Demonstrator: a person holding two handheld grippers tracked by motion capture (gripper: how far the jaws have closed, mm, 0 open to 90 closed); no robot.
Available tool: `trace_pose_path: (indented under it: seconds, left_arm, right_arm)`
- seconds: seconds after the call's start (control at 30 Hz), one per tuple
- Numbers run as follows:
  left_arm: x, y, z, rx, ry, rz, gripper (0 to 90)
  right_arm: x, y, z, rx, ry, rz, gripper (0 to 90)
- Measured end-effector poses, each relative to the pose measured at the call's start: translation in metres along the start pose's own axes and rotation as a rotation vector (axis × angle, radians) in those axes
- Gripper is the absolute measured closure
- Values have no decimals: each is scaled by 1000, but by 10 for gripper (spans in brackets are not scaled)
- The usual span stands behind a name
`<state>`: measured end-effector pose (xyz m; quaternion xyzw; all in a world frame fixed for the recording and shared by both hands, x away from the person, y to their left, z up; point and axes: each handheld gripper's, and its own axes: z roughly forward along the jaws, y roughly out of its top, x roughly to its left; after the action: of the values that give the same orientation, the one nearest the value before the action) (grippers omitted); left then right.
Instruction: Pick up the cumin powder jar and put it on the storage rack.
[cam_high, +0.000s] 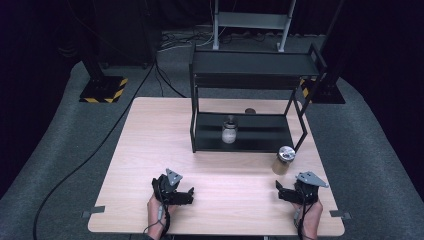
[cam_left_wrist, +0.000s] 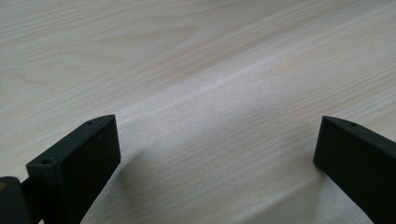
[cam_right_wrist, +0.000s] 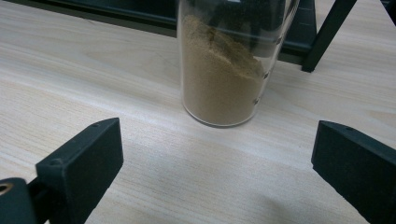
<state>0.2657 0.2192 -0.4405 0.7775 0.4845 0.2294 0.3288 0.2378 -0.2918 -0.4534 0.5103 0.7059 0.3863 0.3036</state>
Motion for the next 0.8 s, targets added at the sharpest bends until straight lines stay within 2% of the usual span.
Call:
trace_pose_path:
  seconds: [0.2, 0.4, 0.6, 0.8]
  left_arm:
    - [-1, 0, 0, 0, 10, -4, 1]
    - [-3, -1, 0, -7, 19, 7, 3]
    - [-5, -2, -1, -10, 26, 14, 3]
    - [-10, -3, -1, -19, 43, 30, 3]
  right_arm:
    - [2, 2, 0, 8, 3, -21, 10]
    - [-3, 6, 0, -2, 13, 33, 11]
    - [-2, 23, 3, -17, 6, -13, 10]
    - [-9, 42, 20, -8, 26, -32, 3]
